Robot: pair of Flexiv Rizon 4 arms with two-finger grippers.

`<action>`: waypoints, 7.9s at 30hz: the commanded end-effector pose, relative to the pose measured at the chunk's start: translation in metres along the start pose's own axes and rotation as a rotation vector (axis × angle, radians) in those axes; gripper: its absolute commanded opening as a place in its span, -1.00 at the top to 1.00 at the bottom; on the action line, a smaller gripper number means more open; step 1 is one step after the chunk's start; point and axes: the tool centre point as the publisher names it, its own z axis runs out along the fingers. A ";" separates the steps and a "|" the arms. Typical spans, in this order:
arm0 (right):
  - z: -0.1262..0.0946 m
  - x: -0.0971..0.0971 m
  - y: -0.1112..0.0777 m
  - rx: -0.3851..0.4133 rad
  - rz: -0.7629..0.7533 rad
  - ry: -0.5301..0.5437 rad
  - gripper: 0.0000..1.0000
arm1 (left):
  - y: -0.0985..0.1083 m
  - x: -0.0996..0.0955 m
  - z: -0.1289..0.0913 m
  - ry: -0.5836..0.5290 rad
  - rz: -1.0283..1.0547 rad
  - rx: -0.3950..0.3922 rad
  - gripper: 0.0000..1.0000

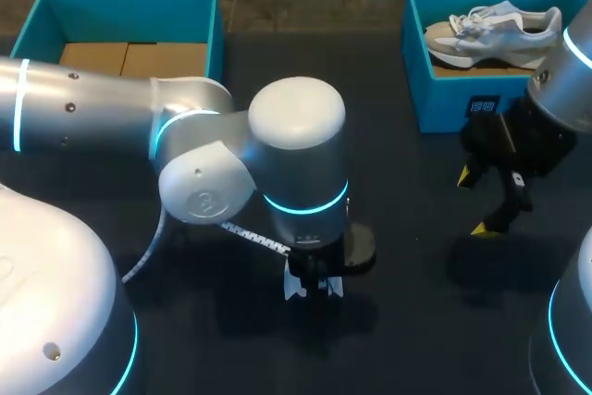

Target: Take the shoe out of the shoebox, open the shoe tongue, remove and reinsert the insole, then place the shoe into the shoebox

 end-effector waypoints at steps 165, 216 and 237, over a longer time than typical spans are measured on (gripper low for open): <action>0.001 0.000 0.000 0.001 0.000 0.000 -1.00 | 0.449 -0.431 -0.330 0.215 1.544 -0.231 1.00; 0.001 0.000 0.000 0.001 0.000 0.000 -1.00 | 0.492 -0.476 -0.190 0.214 1.564 -0.306 1.00; 0.001 0.000 0.000 0.001 0.000 0.000 -1.00 | 0.482 -0.491 -0.143 0.225 1.507 -0.303 1.00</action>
